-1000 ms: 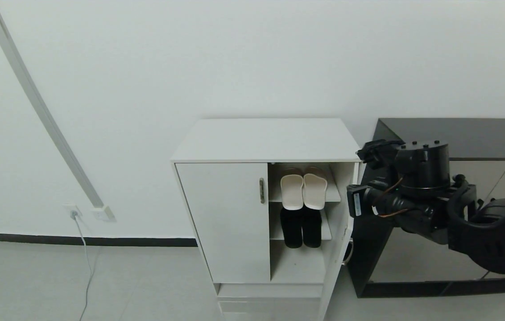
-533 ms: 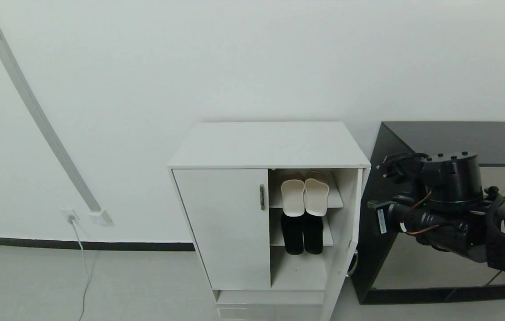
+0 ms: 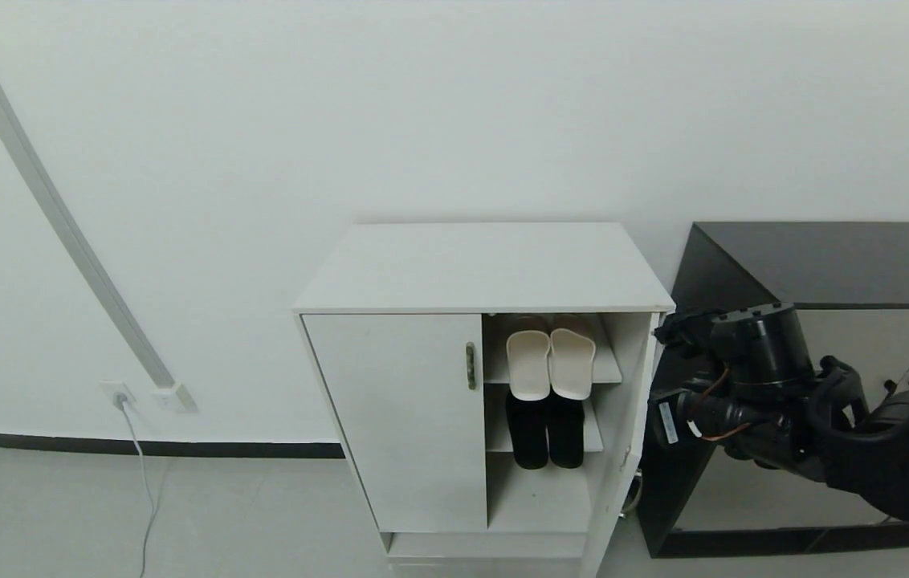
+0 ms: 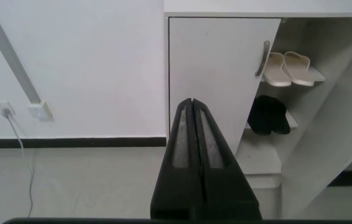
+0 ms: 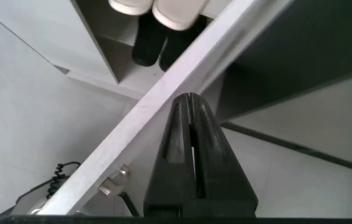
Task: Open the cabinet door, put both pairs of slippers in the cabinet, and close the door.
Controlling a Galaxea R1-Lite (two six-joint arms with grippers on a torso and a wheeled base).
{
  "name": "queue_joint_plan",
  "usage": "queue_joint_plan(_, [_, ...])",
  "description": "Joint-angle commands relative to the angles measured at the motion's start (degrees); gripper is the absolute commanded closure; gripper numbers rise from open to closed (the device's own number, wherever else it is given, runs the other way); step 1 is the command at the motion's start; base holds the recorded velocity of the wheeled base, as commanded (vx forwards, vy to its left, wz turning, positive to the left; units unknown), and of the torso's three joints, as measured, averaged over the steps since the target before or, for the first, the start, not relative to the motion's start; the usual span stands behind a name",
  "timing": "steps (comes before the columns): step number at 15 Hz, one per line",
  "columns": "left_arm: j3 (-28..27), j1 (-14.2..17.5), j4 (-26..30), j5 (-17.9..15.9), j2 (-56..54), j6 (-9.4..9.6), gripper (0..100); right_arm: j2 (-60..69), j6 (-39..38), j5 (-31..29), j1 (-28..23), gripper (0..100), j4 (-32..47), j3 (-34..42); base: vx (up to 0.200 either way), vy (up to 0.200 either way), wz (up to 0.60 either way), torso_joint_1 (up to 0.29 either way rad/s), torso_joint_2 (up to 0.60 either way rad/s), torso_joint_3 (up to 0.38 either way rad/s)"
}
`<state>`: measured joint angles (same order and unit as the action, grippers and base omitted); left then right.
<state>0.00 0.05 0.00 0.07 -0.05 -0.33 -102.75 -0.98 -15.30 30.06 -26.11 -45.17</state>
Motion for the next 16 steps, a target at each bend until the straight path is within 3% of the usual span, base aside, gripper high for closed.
queue_joint_plan(1, [0.00, 0.04, 0.00, 0.01, 0.05, -0.02, 100, -4.21, -0.17, 0.01, 0.26, 100, -0.69, -1.59, 0.000, 0.000, 0.00, 0.000, 0.00, 0.000])
queue_joint_plan(6, [0.00, 0.04, 0.00, 0.01, 0.05, -0.02, 100, -11.24, -0.43, -0.08, 2.02, 100, -10.54, -4.05, 0.000, 0.000, 0.00, 0.000, 0.00, 0.000])
queue_joint_plan(12, [0.00, 0.13, 0.00, 0.01, 0.05, -0.02, 100, -16.86, -3.42, -0.08, 3.42, 100, -12.91, -10.91, 0.000, 0.000, 0.00, 0.000, 0.00, 0.000])
queue_joint_plan(16, [0.00, 0.04, 0.00, 0.01, 0.05, -0.11, 100, -22.40, -4.12, 0.09, 3.78, 100, -19.06, -15.48, 0.000, 0.000, 0.00, 0.000, 0.00, 0.000])
